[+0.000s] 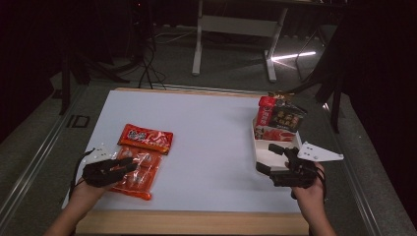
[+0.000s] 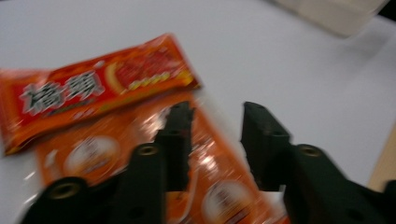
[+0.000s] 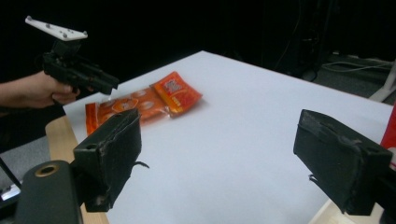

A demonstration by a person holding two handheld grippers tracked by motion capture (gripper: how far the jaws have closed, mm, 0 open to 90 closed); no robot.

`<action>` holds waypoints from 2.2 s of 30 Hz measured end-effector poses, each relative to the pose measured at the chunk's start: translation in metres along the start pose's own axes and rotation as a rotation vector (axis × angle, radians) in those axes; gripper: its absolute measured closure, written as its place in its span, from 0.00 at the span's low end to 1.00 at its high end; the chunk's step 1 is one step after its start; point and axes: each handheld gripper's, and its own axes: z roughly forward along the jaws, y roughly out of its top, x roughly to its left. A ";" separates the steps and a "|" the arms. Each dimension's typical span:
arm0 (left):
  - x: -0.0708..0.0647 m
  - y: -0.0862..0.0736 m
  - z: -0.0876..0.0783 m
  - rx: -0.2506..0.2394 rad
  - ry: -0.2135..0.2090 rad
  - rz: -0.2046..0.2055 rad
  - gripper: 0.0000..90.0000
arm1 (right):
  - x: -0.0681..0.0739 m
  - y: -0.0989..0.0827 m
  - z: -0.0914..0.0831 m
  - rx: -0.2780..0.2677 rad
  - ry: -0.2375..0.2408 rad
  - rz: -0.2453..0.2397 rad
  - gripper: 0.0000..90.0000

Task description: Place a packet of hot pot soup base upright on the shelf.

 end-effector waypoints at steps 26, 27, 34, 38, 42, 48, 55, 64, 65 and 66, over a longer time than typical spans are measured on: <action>0.048 -0.042 -0.008 0.268 0.170 -0.052 1.00 | 0.006 -0.007 0.011 0.027 0.027 -0.026 0.17; 0.047 -0.041 -0.007 0.269 0.162 -0.052 1.00 | 0.006 -0.007 0.011 0.028 0.028 -0.027 0.17; 0.030 -0.034 0.005 0.285 0.094 -0.032 1.00 | 0.006 -0.008 0.012 0.031 0.030 -0.023 0.17; 0.017 -0.029 0.015 0.289 0.062 -0.015 1.00 | 0.006 -0.007 0.011 0.029 0.029 -0.026 0.17; 0.008 -0.025 0.021 0.296 0.034 -0.005 1.00 | 0.006 -0.007 0.010 0.026 0.030 -0.023 0.17; -0.002 -0.018 0.031 0.311 0.001 0.026 1.00 | 0.006 -0.008 0.011 0.028 0.030 -0.029 0.17; 0.015 -0.007 0.033 0.280 0.119 -0.033 1.00 | 0.007 -0.010 0.010 0.034 0.028 -0.030 0.17; 0.032 -0.006 0.048 0.271 0.164 -0.098 1.00 | 0.006 -0.010 0.009 0.031 0.026 -0.026 0.17; 0.033 -0.004 0.049 0.271 0.164 -0.096 1.00 | 0.005 -0.010 0.010 0.030 0.029 -0.024 0.17; 0.033 -0.003 0.050 0.272 0.163 -0.097 1.00 | 0.006 -0.010 0.010 0.032 0.027 -0.029 0.17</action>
